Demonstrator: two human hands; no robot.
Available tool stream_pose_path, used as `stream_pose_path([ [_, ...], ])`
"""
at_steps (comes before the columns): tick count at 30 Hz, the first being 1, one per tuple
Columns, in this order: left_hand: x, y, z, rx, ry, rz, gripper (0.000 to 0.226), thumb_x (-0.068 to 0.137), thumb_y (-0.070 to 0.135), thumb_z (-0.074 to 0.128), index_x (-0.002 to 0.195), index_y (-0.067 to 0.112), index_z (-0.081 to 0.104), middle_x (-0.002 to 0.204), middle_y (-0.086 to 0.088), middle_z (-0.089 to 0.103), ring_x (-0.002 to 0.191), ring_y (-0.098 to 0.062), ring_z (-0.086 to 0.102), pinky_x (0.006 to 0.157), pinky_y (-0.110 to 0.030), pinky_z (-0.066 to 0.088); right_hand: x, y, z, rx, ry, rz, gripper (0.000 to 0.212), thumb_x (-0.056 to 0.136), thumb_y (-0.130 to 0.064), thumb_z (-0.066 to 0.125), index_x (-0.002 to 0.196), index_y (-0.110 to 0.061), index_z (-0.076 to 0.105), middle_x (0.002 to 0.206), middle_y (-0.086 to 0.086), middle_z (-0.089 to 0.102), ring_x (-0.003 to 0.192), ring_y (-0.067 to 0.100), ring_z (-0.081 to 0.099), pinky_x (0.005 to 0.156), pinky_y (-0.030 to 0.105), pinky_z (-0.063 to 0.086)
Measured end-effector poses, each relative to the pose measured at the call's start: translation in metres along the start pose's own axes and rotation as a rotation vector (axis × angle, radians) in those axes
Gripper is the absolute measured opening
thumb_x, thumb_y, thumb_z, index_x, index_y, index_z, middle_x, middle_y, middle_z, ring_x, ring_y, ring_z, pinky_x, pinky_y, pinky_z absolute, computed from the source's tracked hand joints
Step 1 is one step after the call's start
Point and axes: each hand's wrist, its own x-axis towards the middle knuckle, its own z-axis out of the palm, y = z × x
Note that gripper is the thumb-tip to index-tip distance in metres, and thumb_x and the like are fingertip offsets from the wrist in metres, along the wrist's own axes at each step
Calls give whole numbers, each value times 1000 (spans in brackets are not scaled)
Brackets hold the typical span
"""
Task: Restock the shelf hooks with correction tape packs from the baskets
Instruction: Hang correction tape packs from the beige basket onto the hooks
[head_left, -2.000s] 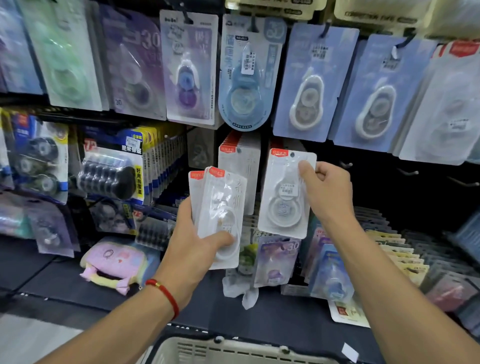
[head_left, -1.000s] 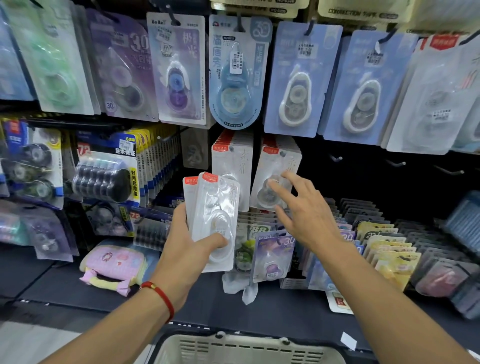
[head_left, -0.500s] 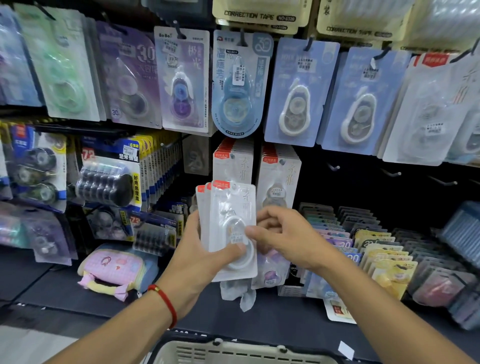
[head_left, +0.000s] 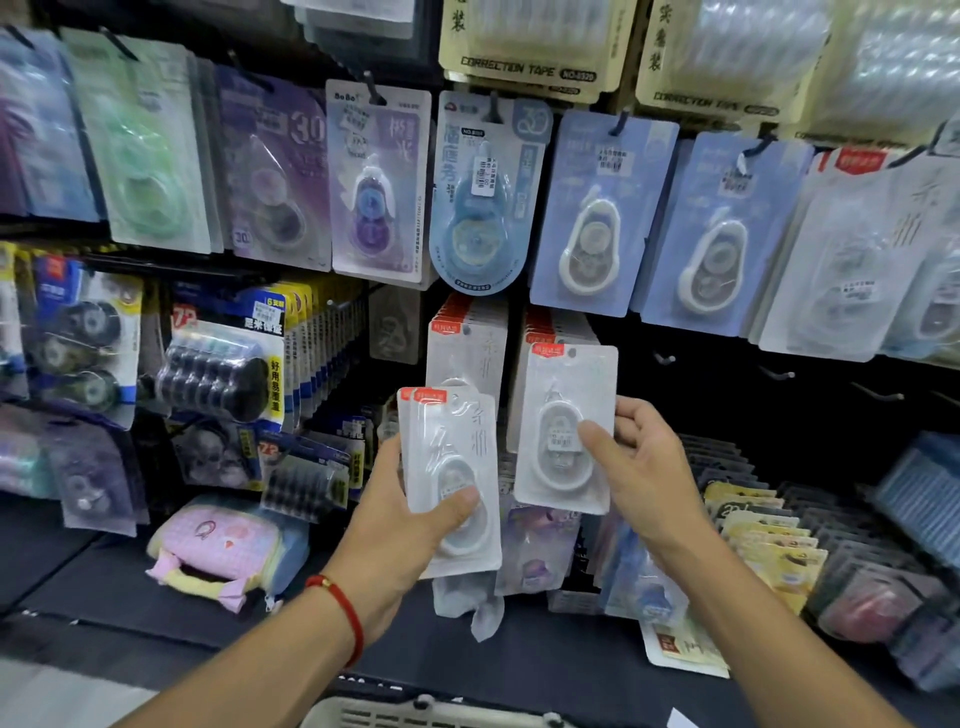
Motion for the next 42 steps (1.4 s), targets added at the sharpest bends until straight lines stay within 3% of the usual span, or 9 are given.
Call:
stream_pose_path([
  [9,-1,4,-4,25,60,50,65,86,9,84,132,45,54,114,21,75,104,1,72,81,-18,58,11,8,9,-20,82,-48,22,99,-23,72,117,-30,63,107,-8,80,91,10,78,69,23,62],
  [12,-1,6,-3,21,63,59,65,85,10,85,131,44,55,115,20,75,105,0,72,84,-20,56,7,8,7,-303,121,-12,33,97,-41,72,122,-32,54,112,-12,73,94,-3,70,73,21,56],
  [15,-1,5,-1,10,36,65,65,82,11,89,124,48,57,115,16,76,106,-4,73,86,-26,58,-1,6,8,-631,138,-22,49,96,-51,69,135,-30,48,124,-14,56,103,1,59,85,29,50],
  [18,-3,4,3,-11,-22,67,67,73,21,96,122,50,60,120,10,76,109,-10,74,83,-25,62,-12,-4,16,-369,-126,98,28,97,-44,70,118,-26,67,107,-9,73,93,-2,68,93,39,60],
  [21,-5,2,10,-42,-64,54,78,65,30,97,131,41,57,123,5,76,113,-16,74,88,-32,63,-28,-6,27,-216,-390,189,28,95,-43,74,115,-23,72,106,-6,79,97,10,76,89,46,63],
  [27,-8,2,20,-141,-160,2,67,72,19,96,128,36,62,123,1,77,111,-18,75,82,-28,63,-35,-8,10,-188,-248,197,21,94,-29,79,106,-13,76,100,7,80,92,30,77,78,46,66],
  [35,-2,-3,16,-72,-155,-23,71,70,9,86,129,36,60,122,-1,76,114,-20,73,89,-36,61,-13,-8,-42,-1,279,132,21,102,-28,67,119,-16,65,95,-9,80,87,15,78,75,40,59],
  [39,-1,-3,15,-55,-181,-5,69,70,10,86,126,43,63,124,-1,76,114,-18,73,88,-35,61,0,-10,-55,60,340,96,20,102,-27,65,117,-14,66,92,-10,81,79,7,77,58,20,56],
  [42,1,-5,14,-41,-167,-17,73,68,11,87,130,40,62,124,-2,76,115,-20,73,90,-37,62,1,-3,-56,41,350,104,19,101,-27,66,114,-15,68,91,-10,80,79,9,77,56,18,55],
])
